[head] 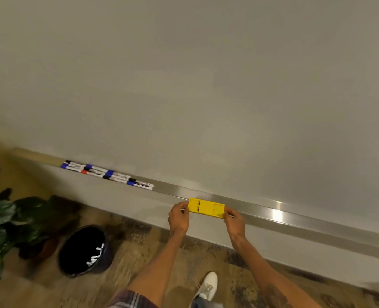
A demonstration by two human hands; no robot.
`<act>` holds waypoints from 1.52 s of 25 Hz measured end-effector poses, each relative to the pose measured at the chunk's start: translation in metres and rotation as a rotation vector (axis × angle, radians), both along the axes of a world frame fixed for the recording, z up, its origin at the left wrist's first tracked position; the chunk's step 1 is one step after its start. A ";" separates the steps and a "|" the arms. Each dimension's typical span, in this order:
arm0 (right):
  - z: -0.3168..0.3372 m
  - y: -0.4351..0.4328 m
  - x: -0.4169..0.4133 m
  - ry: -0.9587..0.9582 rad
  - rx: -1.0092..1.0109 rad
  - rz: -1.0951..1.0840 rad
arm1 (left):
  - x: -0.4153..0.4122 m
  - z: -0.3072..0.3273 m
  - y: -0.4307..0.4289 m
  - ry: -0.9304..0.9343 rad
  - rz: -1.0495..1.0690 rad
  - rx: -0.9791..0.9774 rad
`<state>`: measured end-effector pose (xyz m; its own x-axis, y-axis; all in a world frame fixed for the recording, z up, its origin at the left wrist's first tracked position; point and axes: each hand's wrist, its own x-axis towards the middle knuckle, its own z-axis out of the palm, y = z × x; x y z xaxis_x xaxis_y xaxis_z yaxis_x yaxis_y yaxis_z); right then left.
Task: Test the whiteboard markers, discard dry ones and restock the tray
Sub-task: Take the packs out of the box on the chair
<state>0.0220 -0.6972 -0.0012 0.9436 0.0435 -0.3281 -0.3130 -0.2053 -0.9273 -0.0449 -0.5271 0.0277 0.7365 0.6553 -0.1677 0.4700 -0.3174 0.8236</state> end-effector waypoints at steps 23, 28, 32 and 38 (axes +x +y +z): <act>-0.037 0.225 0.077 0.050 -0.228 0.158 | 0.070 -0.042 0.210 0.271 -0.034 0.013; -0.039 0.226 0.078 0.055 -0.256 0.165 | 0.077 -0.042 0.212 0.272 -0.064 0.019; -0.035 0.231 0.078 0.071 -0.250 0.167 | 0.078 -0.039 0.216 0.292 -0.055 0.028; -0.036 0.233 0.079 0.088 -0.283 0.200 | 0.079 -0.044 0.220 0.311 -0.039 0.028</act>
